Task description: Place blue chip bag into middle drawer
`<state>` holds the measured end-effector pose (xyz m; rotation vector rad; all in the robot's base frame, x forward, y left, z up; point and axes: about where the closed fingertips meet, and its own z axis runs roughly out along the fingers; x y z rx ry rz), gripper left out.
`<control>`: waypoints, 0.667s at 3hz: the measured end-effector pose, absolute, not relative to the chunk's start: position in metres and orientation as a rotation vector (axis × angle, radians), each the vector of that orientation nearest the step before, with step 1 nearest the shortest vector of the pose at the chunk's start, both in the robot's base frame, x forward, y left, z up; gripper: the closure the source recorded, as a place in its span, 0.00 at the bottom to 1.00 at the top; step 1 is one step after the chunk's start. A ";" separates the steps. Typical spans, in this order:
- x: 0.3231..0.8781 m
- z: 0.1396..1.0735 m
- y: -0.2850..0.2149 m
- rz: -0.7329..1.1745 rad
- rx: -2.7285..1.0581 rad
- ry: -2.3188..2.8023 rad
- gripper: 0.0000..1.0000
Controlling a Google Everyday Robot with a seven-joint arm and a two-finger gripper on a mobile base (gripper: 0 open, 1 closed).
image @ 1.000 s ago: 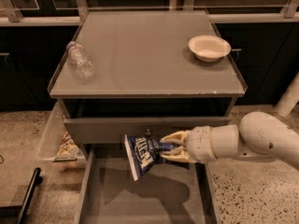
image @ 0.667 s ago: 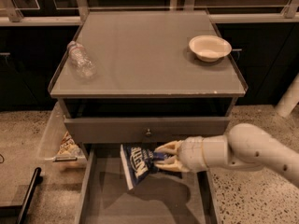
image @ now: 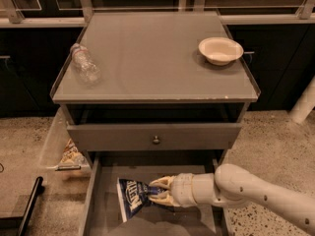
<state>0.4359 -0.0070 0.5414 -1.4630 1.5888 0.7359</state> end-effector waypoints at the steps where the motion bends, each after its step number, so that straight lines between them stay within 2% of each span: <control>1: 0.437 0.491 -0.016 0.642 -1.451 1.616 1.00; 2: 0.437 0.490 -0.016 0.643 -1.450 1.618 1.00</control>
Offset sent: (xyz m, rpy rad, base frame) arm 0.0072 -0.0323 -0.0802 -0.0660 -0.0335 -0.1044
